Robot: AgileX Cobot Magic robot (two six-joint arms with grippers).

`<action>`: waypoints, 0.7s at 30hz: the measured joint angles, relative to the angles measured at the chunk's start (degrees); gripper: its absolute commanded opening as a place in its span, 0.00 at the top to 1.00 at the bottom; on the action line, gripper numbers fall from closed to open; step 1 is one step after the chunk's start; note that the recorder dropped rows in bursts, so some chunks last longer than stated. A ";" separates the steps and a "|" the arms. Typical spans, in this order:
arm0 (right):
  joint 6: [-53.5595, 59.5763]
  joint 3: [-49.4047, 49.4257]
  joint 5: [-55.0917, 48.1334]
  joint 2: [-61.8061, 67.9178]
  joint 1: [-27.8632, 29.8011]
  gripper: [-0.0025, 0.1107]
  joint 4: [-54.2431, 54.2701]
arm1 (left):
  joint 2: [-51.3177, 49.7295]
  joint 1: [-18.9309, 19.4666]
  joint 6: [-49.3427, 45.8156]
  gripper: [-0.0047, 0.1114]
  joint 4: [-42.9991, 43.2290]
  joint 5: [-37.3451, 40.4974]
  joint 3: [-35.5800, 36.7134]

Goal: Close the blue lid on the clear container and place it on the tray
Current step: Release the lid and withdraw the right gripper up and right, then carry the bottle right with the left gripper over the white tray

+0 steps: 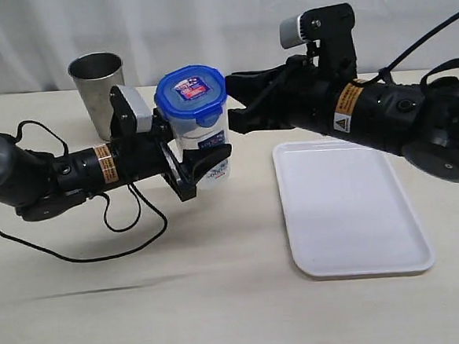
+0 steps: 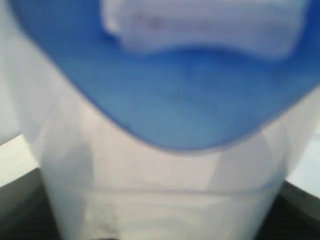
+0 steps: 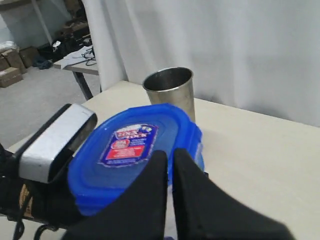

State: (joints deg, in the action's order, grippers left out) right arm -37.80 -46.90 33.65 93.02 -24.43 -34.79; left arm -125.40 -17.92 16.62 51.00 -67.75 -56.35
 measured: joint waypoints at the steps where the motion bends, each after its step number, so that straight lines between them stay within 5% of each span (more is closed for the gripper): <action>1: 0.00 -0.07 -0.67 -0.47 0.37 0.94 -0.25 | 0.00 0.00 1.17 0.96 0.00 0.00 0.00; 9: 0.32 1.11 -13.84 -17.42 8.16 0.94 -2.46 | 0.04 -0.09 26.67 0.96 22.16 1.38 -10.39; 15: 1.17 2.67 -19.44 -26.08 9.44 0.94 -3.13 | 0.04 -2.34 27.90 0.96 24.19 11.81 -13.51; 21: 2.14 3.92 -24.46 -33.41 9.44 0.94 -3.23 | 0.04 -11.16 22.90 0.96 24.19 28.89 -19.65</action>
State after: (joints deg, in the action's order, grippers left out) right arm -35.67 -42.98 9.19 59.61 -14.99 -38.01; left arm -125.36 -29.08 39.52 75.19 -38.86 -75.99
